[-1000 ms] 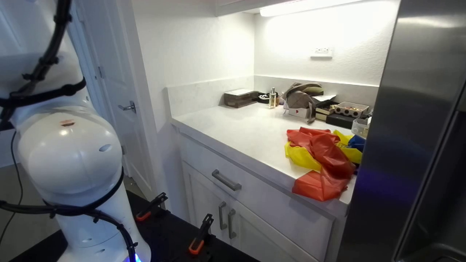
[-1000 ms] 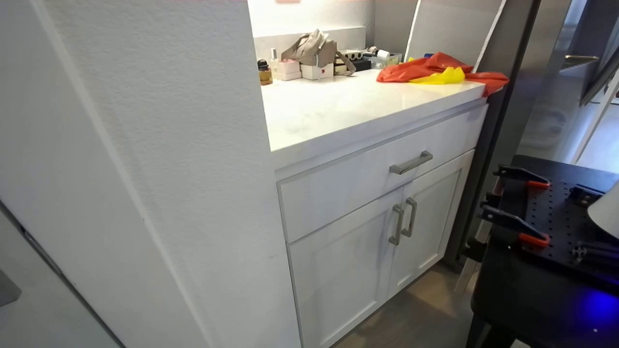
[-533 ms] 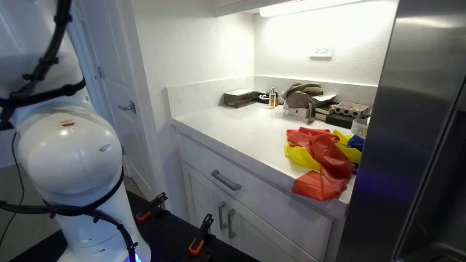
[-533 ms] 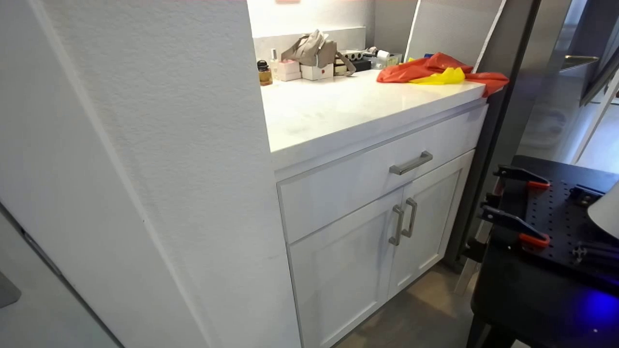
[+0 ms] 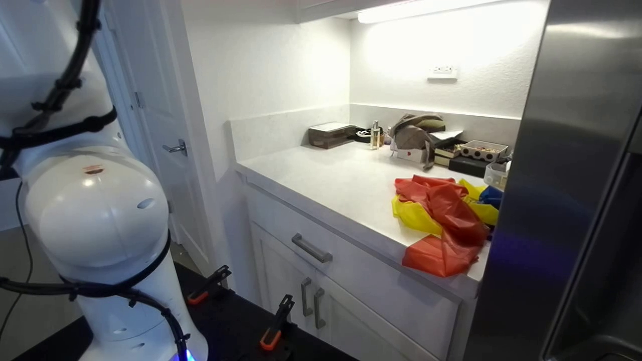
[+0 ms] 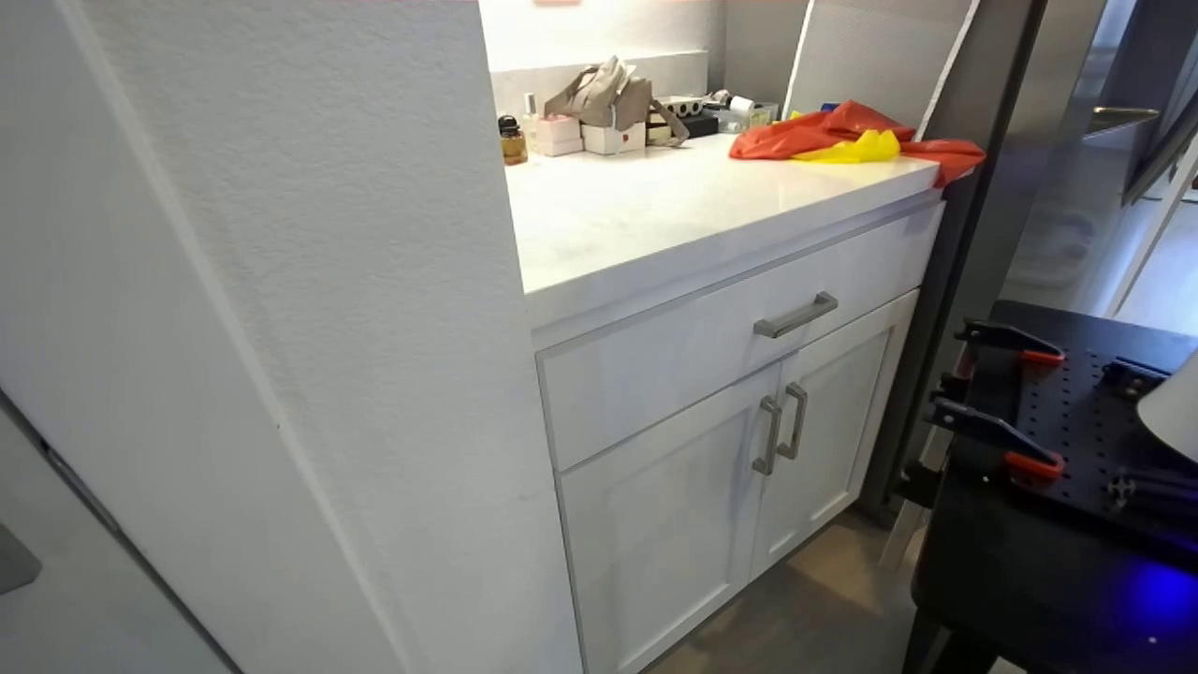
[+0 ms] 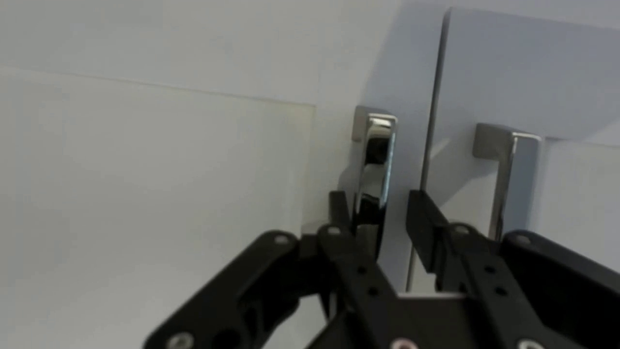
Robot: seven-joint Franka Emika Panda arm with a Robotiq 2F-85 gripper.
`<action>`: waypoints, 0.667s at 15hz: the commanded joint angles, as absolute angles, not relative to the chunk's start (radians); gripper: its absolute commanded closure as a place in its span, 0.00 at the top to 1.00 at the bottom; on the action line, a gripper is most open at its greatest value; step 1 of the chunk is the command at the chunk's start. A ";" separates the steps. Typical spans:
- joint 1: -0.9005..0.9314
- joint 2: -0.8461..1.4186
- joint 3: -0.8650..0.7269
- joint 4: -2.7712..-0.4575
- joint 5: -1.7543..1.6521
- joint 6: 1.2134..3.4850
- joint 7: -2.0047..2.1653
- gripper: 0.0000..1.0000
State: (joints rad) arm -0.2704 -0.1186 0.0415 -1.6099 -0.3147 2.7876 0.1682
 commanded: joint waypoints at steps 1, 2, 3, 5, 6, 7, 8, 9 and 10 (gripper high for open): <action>-0.276 -0.129 0.056 -1.603 -0.351 2.759 0.206 0.06; -0.277 -0.127 0.054 -1.600 -0.346 2.759 0.200 0.00; -0.278 -0.126 0.054 -1.599 -0.342 2.758 0.214 0.01; -0.278 -0.128 0.052 -1.600 -0.339 2.754 0.223 0.04; -0.275 -0.125 0.048 -1.594 -0.324 2.746 0.208 0.04; -0.274 -0.129 0.048 -1.597 -0.322 2.737 0.208 0.04; -0.271 -0.132 0.047 -1.600 -0.312 2.729 0.197 0.04; -0.259 -0.145 0.044 -1.613 -0.281 2.714 0.165 0.04; -0.253 -0.158 0.043 -1.626 -0.259 2.706 0.147 0.04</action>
